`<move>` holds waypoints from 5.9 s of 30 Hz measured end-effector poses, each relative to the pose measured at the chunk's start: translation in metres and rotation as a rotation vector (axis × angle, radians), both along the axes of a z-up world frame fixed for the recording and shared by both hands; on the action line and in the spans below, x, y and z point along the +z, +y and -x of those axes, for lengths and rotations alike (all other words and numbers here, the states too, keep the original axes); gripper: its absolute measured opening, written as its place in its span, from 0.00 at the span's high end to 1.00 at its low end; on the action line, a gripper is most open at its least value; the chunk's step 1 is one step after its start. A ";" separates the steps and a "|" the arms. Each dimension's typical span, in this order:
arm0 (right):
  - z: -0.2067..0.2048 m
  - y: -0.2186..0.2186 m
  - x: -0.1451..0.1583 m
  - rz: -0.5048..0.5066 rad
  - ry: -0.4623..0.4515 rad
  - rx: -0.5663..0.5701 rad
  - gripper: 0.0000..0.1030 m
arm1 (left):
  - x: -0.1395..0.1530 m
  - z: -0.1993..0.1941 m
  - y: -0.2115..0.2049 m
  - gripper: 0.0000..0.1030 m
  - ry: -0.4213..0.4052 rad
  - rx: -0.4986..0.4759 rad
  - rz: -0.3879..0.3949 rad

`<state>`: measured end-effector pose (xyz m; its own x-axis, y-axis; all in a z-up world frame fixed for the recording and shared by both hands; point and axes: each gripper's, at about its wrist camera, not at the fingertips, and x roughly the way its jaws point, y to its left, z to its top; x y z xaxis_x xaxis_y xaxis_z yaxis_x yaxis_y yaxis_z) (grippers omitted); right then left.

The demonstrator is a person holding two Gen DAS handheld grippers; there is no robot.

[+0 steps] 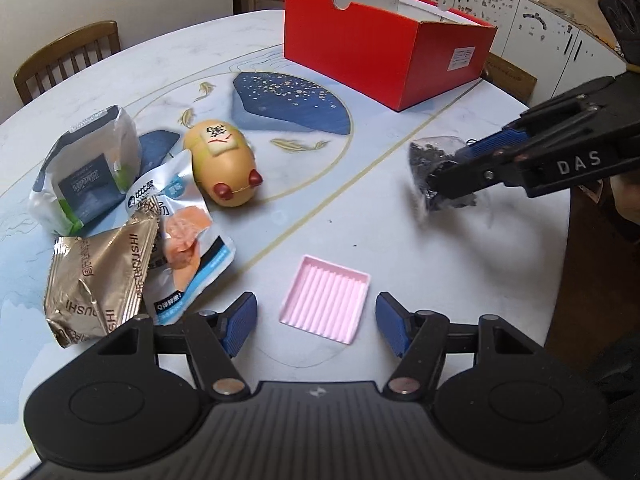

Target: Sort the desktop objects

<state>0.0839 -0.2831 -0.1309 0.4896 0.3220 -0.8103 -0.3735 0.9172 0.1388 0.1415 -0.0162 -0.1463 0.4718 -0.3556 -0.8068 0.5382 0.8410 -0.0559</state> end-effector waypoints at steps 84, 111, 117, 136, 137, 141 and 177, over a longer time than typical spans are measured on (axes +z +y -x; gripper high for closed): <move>-0.232 -0.209 0.015 0.080 0.004 -0.038 0.68 | 0.040 -0.273 -0.295 0.58 0.040 -0.002 -0.299; -0.173 -0.201 0.070 0.010 -0.137 0.017 0.31 | 0.108 -0.208 -0.245 0.39 -0.122 0.064 -0.065; -0.150 -0.191 0.081 -0.010 -0.168 -0.010 0.29 | 0.118 -0.173 -0.219 0.39 -0.184 0.105 -0.013; -0.077 -0.106 0.079 -0.065 -0.211 -0.018 0.15 | 0.106 -0.071 -0.110 0.21 -0.185 0.160 0.105; -0.074 -0.099 0.078 -0.065 -0.211 -0.016 0.14 | 0.105 -0.067 -0.102 0.19 -0.183 0.163 0.111; -0.061 -0.071 0.076 -0.061 -0.218 0.001 0.11 | 0.100 -0.052 -0.072 0.14 -0.175 0.181 0.125; -0.058 0.100 0.022 0.037 -0.169 0.030 0.13 | 0.032 -0.040 0.103 0.00 -0.109 0.336 0.017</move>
<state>0.1417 -0.1827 -0.1094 0.6107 0.3096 -0.7289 -0.4157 0.9087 0.0376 0.1813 0.0870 -0.1146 0.6480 -0.1787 -0.7404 0.2348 0.9716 -0.0291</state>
